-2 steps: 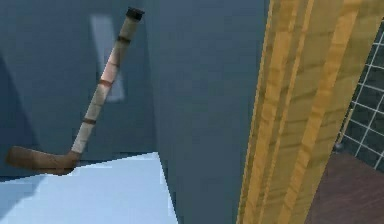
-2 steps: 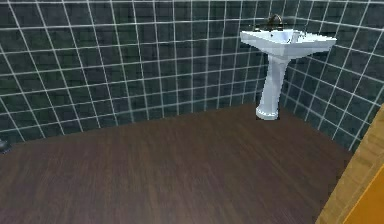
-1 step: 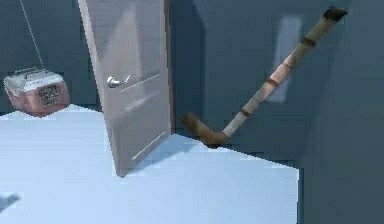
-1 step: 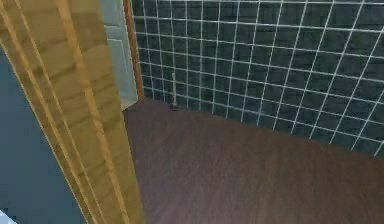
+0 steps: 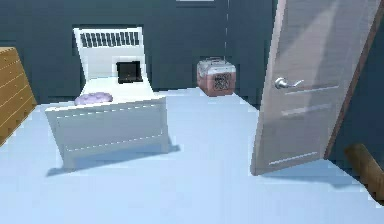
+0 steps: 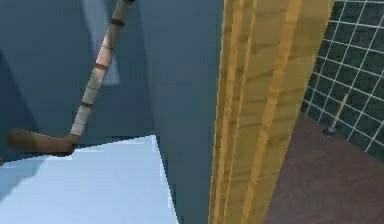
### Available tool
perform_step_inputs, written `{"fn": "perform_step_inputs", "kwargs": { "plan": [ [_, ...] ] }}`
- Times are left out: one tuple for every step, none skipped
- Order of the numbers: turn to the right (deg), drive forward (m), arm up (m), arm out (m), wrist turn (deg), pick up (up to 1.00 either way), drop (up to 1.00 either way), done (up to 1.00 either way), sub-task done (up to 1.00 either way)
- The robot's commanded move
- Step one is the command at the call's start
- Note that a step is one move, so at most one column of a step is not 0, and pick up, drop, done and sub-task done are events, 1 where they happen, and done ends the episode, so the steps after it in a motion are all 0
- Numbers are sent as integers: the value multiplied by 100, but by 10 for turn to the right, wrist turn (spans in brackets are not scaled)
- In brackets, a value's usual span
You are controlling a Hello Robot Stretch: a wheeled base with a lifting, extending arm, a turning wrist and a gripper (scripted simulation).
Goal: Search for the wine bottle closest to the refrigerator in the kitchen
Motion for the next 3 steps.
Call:
{"fn": "perform_step_inputs", "kwargs": {
  "plan": [
    [-210,0,0,0,0,0,0,0,0],
    [0,15,0,0,0,0,0,0,0],
    [-450,0,0,0,0,0,0,0,0]
  ]
}}
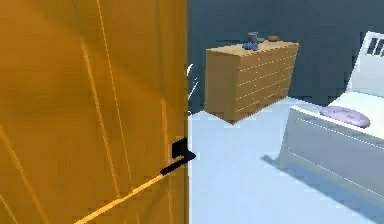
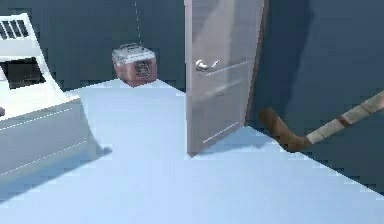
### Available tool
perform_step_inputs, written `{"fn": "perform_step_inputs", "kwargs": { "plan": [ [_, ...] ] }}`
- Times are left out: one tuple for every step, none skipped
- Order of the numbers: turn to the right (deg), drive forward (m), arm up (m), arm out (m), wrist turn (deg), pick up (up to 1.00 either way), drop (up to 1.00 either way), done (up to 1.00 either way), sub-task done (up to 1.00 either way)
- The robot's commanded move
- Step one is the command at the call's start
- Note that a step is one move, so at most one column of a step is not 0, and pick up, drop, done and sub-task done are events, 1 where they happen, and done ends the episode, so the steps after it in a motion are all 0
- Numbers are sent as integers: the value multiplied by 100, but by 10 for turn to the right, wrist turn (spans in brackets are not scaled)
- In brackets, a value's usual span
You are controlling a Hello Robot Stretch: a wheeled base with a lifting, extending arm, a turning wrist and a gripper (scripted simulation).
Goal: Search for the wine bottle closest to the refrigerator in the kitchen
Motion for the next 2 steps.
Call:
{"fn": "perform_step_inputs", "kwargs": {
  "plan": [
    [-360,0,0,0,0,0,0,0,0],
    [0,5,0,0,0,0,0,0,0]
  ]
}}
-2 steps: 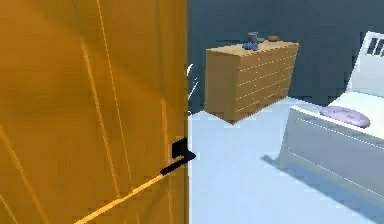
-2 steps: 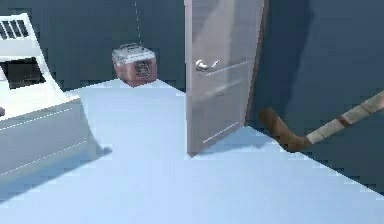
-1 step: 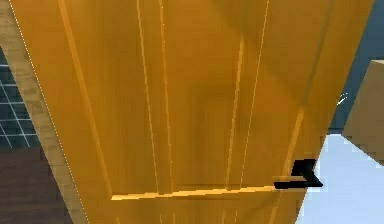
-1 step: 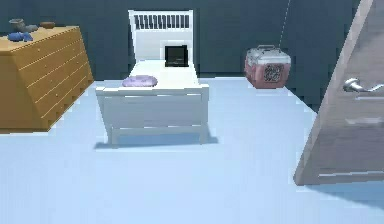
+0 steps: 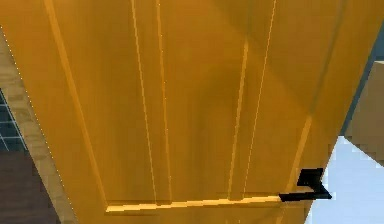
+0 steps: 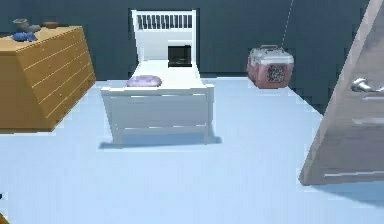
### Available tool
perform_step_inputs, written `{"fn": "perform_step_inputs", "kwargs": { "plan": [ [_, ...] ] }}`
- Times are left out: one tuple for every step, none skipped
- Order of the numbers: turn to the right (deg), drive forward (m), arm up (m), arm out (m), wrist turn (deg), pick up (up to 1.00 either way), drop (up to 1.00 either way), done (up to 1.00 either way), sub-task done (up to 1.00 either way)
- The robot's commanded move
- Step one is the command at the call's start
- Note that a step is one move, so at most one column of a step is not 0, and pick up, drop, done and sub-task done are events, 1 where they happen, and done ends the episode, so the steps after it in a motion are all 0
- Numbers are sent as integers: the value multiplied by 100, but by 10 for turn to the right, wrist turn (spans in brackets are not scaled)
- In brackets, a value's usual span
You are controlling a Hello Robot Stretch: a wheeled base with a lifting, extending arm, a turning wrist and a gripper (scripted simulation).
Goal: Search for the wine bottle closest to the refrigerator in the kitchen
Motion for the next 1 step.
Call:
{"fn": "perform_step_inputs", "kwargs": {
  "plan": [
    [-390,0,0,0,0,0,0,0,0]
  ]
}}
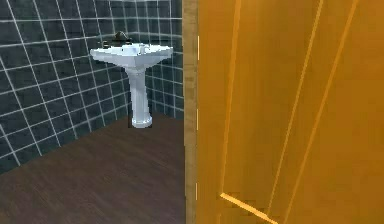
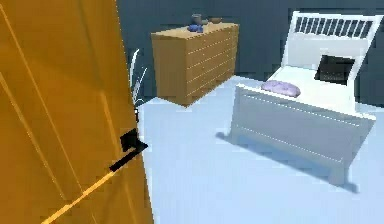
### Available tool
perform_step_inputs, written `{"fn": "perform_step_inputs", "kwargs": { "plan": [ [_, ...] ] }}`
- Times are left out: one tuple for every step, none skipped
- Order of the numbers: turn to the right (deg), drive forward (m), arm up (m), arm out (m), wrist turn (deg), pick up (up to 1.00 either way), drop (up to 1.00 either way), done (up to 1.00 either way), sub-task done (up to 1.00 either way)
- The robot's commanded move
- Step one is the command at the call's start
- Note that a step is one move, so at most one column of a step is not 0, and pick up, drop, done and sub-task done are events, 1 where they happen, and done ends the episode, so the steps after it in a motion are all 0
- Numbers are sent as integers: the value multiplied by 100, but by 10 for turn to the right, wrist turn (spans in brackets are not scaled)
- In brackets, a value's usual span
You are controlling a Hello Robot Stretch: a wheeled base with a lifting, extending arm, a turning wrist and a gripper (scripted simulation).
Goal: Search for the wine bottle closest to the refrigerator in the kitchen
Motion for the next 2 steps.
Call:
{"fn": "perform_step_inputs", "kwargs": {
  "plan": [
    [0,10,0,0,0,0,0,0,0],
    [-450,0,0,0,0,0,0,0,0]
  ]
}}
